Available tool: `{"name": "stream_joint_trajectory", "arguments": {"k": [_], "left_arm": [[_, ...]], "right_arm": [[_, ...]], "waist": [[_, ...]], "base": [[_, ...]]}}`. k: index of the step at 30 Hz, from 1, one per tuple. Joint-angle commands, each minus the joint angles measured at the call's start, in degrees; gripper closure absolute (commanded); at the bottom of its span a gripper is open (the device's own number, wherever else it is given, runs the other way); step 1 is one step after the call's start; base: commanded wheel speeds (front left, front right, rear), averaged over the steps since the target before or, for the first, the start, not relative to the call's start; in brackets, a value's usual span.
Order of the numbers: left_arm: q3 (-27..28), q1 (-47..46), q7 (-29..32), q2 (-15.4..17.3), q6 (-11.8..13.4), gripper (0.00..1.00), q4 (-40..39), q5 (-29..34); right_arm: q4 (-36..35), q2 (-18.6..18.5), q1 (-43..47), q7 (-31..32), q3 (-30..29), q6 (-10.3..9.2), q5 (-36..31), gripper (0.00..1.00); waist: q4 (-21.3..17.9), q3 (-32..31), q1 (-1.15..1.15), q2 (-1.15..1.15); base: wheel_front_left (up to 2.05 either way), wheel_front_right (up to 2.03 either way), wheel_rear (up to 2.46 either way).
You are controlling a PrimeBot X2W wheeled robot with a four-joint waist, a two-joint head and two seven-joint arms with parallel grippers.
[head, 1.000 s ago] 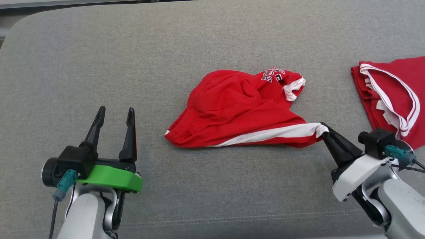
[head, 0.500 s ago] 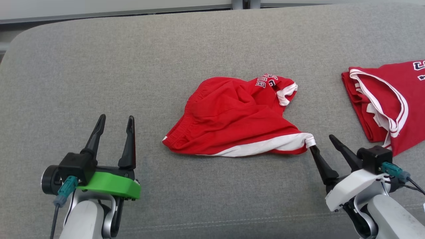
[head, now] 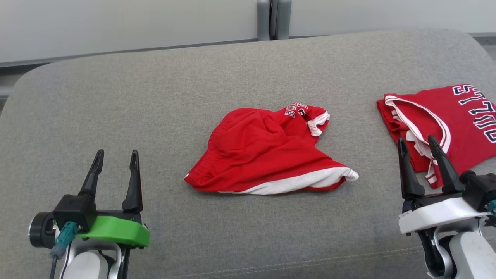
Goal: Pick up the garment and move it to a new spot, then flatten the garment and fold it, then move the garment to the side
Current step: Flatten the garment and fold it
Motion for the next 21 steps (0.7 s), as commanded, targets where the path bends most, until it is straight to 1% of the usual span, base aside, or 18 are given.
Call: {"name": "stream_joint_trajectory", "arguments": {"k": [1, 6, 8, 17, 21], "left_arm": [[-0.08, 1.11, 0.30, 0.73, 0.51, 0.00, -0.75, 0.70], [-0.88, 3.41, 1.24, 1.37, 1.71, 0.00, -2.78, 2.09], [-1.20, 4.53, 1.79, 0.95, 2.15, 0.00, -3.41, 1.91], [-1.31, 9.08, 2.80, 0.60, 4.13, 0.00, -4.83, 1.08], [-1.26, 9.69, 2.80, 0.71, 4.19, 0.00, -4.59, 0.77]], "right_arm": [[-1.59, 1.25, 1.26, 0.80, -0.92, -0.02, -1.80, 0.00], [-6.31, 5.43, 3.16, 4.07, -2.34, -0.02, -6.34, 0.00], [-7.49, 6.53, 4.31, 5.60, -1.92, -0.02, -7.00, 0.00], [-9.85, 8.34, 8.96, 8.11, -0.58, -0.02, -8.56, 0.00], [-10.34, 8.80, 9.66, 8.64, -0.40, -0.02, -8.71, 0.00]], "waist": [[-0.79, -1.30, 0.00, 0.00], [-0.78, -2.86, 0.00, 0.00], [-0.47, -3.58, 0.00, 0.00], [0.57, -5.53, 0.00, 0.00], [0.89, -5.64, 0.00, 0.00]], "base": [[0.00, 0.00, 0.00], [0.00, 0.00, 0.00], [0.00, 0.00, 0.00], [0.00, 0.00, 0.00], [0.00, 0.00, 0.00]]}}
